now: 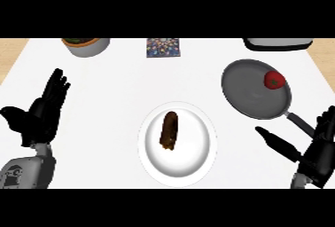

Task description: Pick the tomato from the plate and place it in the pan

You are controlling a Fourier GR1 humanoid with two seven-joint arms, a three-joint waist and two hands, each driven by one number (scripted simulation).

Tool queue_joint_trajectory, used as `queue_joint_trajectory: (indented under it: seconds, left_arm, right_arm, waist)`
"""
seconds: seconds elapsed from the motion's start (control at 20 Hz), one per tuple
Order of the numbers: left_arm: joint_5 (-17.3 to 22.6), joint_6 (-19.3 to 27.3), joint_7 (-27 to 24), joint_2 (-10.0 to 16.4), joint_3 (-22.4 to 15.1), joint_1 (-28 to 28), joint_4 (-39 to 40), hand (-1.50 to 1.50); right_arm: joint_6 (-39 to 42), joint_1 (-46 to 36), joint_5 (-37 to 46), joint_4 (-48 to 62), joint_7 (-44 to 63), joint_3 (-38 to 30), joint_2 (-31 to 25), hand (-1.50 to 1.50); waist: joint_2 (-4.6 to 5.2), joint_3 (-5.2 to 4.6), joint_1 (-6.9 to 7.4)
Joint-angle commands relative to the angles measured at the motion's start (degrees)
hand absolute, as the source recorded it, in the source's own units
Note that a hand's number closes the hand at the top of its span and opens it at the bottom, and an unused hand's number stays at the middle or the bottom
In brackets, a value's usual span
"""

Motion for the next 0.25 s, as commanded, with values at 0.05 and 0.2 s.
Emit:
queue_joint_trajectory:
  seconds: [0.05, 0.2]
  left_arm:
    - [-0.4, 0.3, 1.2, -1.4, -1.7, -1.2, -1.0, 0.0]
    - [-1.2, 0.0, -1.1, -1.5, -2.2, 0.5, -1.4, 0.0]
  right_arm:
    - [-4.3, 16.4, 3.2, -19.1, 8.4, 13.5, 0.4, -1.5]
    - [-5.9, 22.7, 10.3, -27.3, 13.8, 17.6, 0.4, -1.5]
  waist:
    - [0.64, 0.07, 1.17]
    - [0.86, 0.1, 1.87]
